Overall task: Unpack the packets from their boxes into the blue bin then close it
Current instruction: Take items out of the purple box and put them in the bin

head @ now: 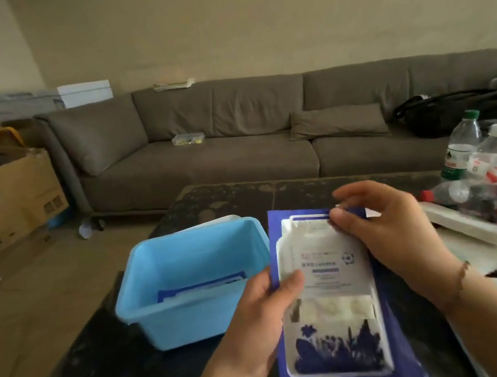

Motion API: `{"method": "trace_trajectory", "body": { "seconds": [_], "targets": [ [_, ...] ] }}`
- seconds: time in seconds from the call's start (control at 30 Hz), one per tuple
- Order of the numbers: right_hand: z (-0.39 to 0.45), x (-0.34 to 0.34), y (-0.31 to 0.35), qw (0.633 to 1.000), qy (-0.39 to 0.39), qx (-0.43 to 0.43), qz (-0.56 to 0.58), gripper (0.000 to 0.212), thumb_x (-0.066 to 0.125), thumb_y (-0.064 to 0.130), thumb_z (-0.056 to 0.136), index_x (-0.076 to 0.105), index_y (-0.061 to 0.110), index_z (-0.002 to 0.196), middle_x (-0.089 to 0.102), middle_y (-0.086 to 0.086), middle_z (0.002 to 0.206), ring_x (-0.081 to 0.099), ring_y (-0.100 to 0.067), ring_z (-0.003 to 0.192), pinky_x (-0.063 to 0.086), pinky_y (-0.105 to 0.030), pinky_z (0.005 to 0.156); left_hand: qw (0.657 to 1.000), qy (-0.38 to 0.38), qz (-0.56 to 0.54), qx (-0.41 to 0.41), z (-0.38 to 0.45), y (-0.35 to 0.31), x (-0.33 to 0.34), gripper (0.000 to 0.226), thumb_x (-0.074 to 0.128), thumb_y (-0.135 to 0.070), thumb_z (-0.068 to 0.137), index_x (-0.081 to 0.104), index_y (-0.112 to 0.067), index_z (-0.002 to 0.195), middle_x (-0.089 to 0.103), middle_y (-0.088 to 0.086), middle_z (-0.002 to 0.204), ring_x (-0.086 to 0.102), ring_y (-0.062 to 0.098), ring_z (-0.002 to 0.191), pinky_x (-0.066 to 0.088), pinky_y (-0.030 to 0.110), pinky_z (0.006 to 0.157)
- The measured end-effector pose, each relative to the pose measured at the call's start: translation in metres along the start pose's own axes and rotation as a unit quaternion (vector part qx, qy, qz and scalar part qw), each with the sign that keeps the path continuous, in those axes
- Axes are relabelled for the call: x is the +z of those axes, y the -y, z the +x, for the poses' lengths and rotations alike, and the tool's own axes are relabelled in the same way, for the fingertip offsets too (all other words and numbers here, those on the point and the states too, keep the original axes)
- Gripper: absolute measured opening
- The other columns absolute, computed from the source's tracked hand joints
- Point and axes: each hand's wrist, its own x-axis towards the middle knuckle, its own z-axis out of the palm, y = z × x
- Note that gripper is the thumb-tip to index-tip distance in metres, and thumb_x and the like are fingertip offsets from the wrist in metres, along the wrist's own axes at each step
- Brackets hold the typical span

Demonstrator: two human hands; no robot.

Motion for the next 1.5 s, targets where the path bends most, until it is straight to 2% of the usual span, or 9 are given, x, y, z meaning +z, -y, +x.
{"method": "trace_trajectory", "body": {
  "seconds": [0.13,0.2,0.33,0.53,0.63,0.77,1.13,1.37,1.5],
  "targets": [
    [-0.022,0.012,-0.004,0.964,0.112,0.143,0.193,0.077,0.072,0.077,0.057,0.063,0.03,0.117,0.073,0.0,0.11,0.074,-0.019,0.089,0.059,-0.044,0.077,0.99,-0.094,-0.086,0.064,-0.003,-0.012,-0.004,0.024,0.059,-0.026,0.084,0.077,-0.017,0.097,0.075,0.015,0.108,0.072,0.033,0.099,0.052,0.051,0.093],
    [-0.033,0.026,-0.005,0.932,0.226,0.189,0.21,0.088,0.083,0.073,0.042,0.068,0.02,0.111,0.076,-0.01,0.104,0.073,-0.032,0.092,0.057,-0.05,0.081,0.978,-0.161,-0.09,0.099,-0.006,-0.019,-0.009,0.022,0.062,-0.027,0.083,0.077,-0.017,0.097,0.076,0.012,0.105,0.073,0.031,0.097,0.052,0.053,0.094],
    [-0.022,0.05,-0.004,0.937,0.253,0.166,0.176,0.039,0.069,0.023,0.072,0.068,0.008,0.108,0.077,-0.014,0.095,0.074,-0.034,0.086,0.06,-0.052,0.073,0.95,-0.268,-0.004,0.159,-0.01,-0.032,-0.031,0.021,0.073,-0.037,0.083,0.072,-0.022,0.098,0.078,0.002,0.098,0.074,0.022,0.094,0.055,0.052,0.091],
    [0.039,0.064,0.011,0.939,0.324,0.075,0.083,0.028,0.07,0.014,0.075,0.069,0.006,0.102,0.075,-0.019,0.091,0.074,-0.028,0.072,0.06,-0.035,0.055,0.905,-0.343,0.11,0.228,-0.025,-0.061,-0.091,0.019,0.066,-0.032,0.088,0.076,-0.018,0.08,0.077,0.002,0.077,0.072,0.018,0.075,0.055,0.036,0.068],
    [0.079,0.079,0.02,0.932,0.357,0.046,0.029,0.025,0.069,0.012,0.08,0.068,0.009,0.105,0.076,-0.014,0.089,0.075,-0.029,0.076,0.06,-0.033,0.057,0.884,-0.399,0.069,0.234,-0.03,-0.069,-0.116,0.035,0.062,-0.026,0.094,0.071,-0.019,0.06,0.068,0.005,0.059,0.061,0.019,0.056,0.046,0.03,0.057],
    [0.114,0.112,0.024,0.924,0.379,0.01,-0.043,0.019,0.067,0.006,0.087,0.066,0.013,0.105,0.077,-0.01,0.083,0.075,-0.022,0.071,0.06,-0.03,0.054,0.806,-0.514,-0.006,0.294,-0.032,-0.073,-0.143,0.028,0.06,-0.024,0.097,0.066,-0.015,0.071,0.063,-0.003,0.051,0.057,0.016,0.056,0.046,0.032,0.061],
    [0.115,0.218,0.004,0.789,0.551,0.076,-0.261,0.014,0.069,0.013,0.09,0.066,0.023,0.099,0.073,-0.001,0.092,0.073,-0.023,0.089,0.062,-0.042,0.075,0.776,-0.514,-0.123,0.344,-0.036,-0.081,-0.15,0.019,0.057,-0.016,0.095,0.066,-0.016,0.078,0.066,-0.007,0.06,0.064,0.008,0.061,0.051,0.028,0.069],
    [0.097,0.236,-0.013,0.775,0.513,0.099,-0.355,0.033,0.078,0.036,0.081,0.066,0.015,0.103,0.067,-0.003,0.098,0.07,-0.02,0.086,0.063,-0.033,0.067,0.78,-0.503,-0.14,0.346,-0.034,-0.081,-0.149,0.021,0.056,-0.016,0.096,0.065,-0.016,0.078,0.066,-0.006,0.061,0.063,0.007,0.061,0.051,0.027,0.067],
    [0.087,0.229,-0.01,0.749,0.428,-0.059,-0.502,0.039,0.07,0.051,0.083,0.063,0.015,0.097,0.061,0.002,0.089,0.057,-0.02,0.086,0.047,-0.026,0.072,0.776,-0.505,-0.15,0.348,-0.034,-0.081,-0.149,0.02,0.056,-0.017,0.096,0.065,-0.015,0.078,0.065,-0.005,0.06,0.063,0.008,0.06,0.052,0.026,0.066]
  ]
}}
